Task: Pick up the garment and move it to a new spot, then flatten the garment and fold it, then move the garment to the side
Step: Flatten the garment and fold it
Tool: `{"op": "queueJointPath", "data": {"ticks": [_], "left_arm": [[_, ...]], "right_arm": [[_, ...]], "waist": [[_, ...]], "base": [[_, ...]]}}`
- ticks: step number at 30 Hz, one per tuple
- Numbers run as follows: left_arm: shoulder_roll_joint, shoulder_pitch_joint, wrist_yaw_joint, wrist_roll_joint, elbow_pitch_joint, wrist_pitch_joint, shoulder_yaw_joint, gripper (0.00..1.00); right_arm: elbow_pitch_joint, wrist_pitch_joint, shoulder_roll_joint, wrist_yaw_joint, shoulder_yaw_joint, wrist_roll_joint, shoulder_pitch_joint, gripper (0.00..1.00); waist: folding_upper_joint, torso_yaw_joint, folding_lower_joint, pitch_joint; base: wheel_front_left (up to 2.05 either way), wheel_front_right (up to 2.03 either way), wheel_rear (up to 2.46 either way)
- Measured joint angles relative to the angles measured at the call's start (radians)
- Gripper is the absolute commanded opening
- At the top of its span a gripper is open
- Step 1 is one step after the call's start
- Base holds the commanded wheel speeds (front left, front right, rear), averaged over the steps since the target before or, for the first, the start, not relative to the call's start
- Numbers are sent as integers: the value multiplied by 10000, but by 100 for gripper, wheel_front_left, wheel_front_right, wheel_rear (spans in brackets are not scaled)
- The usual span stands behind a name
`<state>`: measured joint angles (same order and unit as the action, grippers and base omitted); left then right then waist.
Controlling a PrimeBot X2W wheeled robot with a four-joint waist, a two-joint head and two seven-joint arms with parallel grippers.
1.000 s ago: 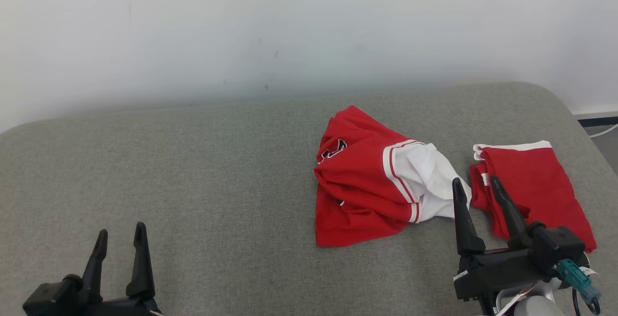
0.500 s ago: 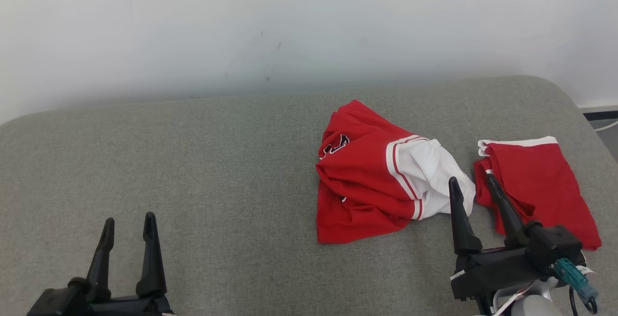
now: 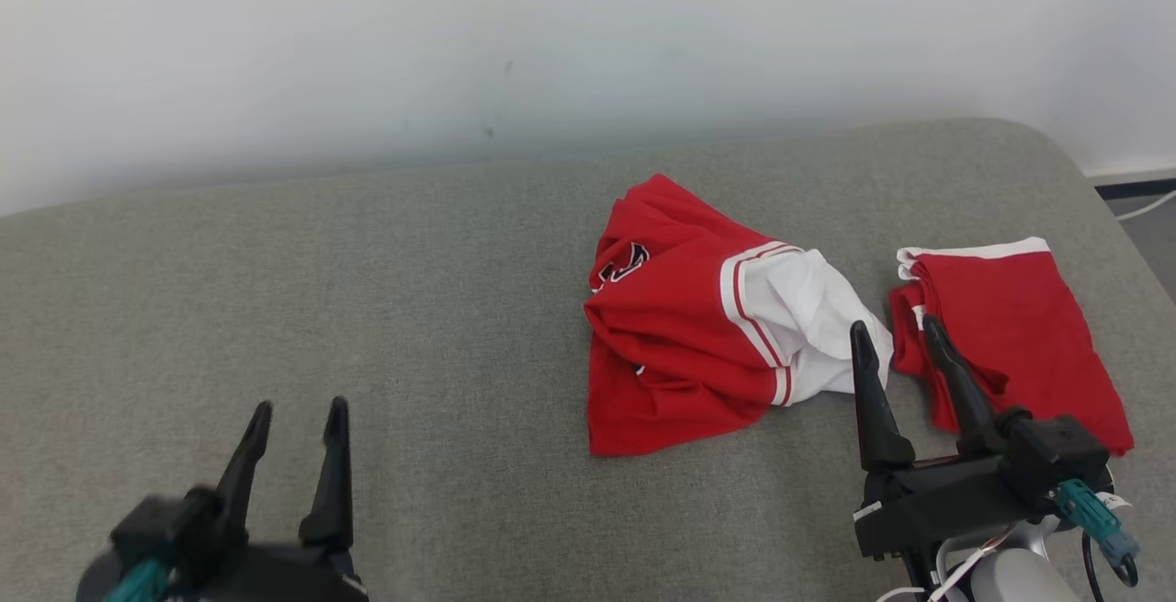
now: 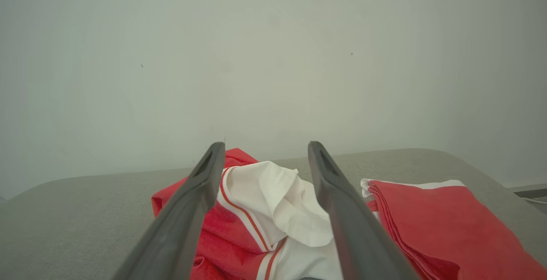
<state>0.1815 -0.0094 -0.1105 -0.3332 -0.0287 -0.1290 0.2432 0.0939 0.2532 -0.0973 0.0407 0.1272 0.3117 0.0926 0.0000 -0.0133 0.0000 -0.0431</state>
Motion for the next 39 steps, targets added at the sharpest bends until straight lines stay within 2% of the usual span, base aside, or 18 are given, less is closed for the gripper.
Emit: {"op": "queueJointPath", "data": {"ticks": [3,5,8,18,27,33,38,39], "left_arm": [[316,-909,443,82,740,593,349,100],[353,-1257,554,100,970,763,481,100],[376,-2300,901,198,1760,1260,755,100],[236,-4874,1645,874,3965,2623,1668,100],[-73,-7051,1914,1402,5509,3434,2132,100],[-151,-7755,2002,1480,6320,3586,2249,100],[-431,-8365,2094,1496,7049,3611,2424,100],[-508,-8460,2127,1496,7177,3563,2447,94]], "right_arm": [[-42,-71,-6,-29,54,-2,36,100],[-71,-71,-10,-54,65,-2,55,100],[-128,-98,-35,-61,132,-19,192,100],[-566,-257,-125,-71,282,-159,337,100],[-934,-293,-155,-77,288,-161,546,100],[-1035,-288,-113,-146,284,-157,914,100],[-986,-245,-113,-96,67,-155,1038,100],[-970,-245,-115,-98,65,-155,1047,100]], "waist": [[0,93,0,-123],[0,132,0,-166],[0,270,0,-302],[1,1030,1,-922],[1,1966,2,-1978],[1,2470,2,-2722],[1,2731,3,-3293],[2,2753,3,-3382]], "base": [[0,0,0],[0,0,0],[0,0,0],[0,0,0],[0,0,0],[0,0,0],[0,0,0],[0,0,0]]}}
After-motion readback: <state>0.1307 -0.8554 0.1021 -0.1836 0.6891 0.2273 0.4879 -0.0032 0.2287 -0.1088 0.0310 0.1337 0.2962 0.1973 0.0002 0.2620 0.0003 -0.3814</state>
